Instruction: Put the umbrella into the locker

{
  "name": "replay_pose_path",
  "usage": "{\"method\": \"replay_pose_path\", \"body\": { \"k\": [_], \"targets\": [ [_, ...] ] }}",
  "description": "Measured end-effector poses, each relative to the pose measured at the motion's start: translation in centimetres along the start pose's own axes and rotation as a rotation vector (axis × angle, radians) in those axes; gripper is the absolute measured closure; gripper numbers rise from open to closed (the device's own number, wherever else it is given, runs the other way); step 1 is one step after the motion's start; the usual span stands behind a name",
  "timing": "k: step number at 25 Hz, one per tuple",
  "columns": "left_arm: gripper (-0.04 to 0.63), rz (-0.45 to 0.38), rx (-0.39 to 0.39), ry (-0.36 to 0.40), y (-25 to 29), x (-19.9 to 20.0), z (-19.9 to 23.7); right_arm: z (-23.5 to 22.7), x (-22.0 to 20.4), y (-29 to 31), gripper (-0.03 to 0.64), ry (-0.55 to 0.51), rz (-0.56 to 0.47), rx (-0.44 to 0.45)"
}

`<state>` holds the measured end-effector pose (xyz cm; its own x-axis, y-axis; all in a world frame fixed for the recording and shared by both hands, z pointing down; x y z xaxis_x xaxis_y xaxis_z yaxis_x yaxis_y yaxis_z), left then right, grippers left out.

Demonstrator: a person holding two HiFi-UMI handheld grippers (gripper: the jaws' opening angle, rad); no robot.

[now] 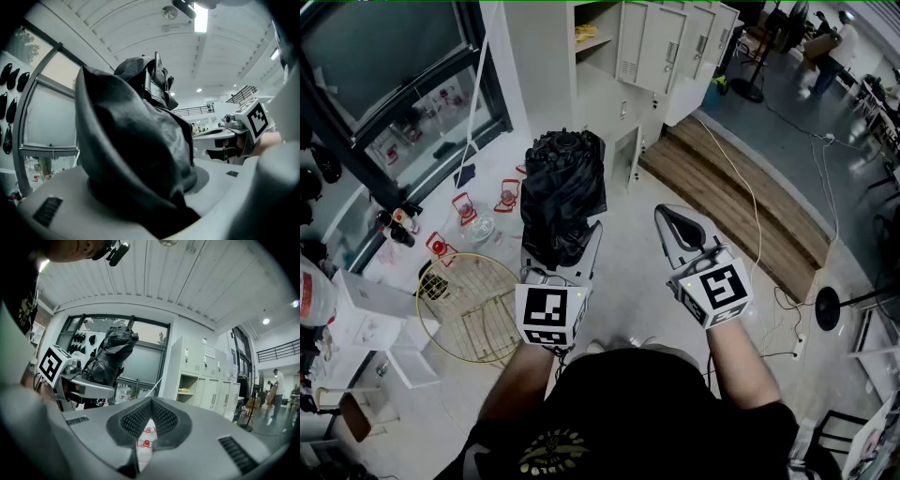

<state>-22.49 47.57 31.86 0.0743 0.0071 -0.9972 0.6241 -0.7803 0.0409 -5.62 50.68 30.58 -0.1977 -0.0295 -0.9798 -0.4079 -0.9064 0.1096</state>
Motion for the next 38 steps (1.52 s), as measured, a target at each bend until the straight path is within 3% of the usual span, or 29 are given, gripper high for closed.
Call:
{"method": "replay_pose_path", "body": {
  "k": [13, 21, 38],
  "targets": [
    [0.327, 0.023, 0.027, 0.016, 3.7, -1.5, 1.6, -3.1, -1.8, 2.7, 0.588, 0.008, 0.028, -0.014],
    [0.33, 0.041, 0.036, 0.047, 10.7, -2.1, 1.9, -9.4, -4.2, 6.7, 0.587, 0.057, -0.02, -0.024],
    [0.33, 0.059, 0.107, 0.02, 20.2, -3.0, 5.6, -16.4, -5.1, 14.9, 0.587, 0.056, -0.02, 0.057]
  ]
}}
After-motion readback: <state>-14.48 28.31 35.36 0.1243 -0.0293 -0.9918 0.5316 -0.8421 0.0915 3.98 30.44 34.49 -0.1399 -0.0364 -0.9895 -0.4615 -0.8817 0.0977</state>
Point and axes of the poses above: the fingertips, and each gripper's own axes: y forward along the fingers, z to its left, x out of its top, the point moved 5 cm from there along -y, backward along the fingers
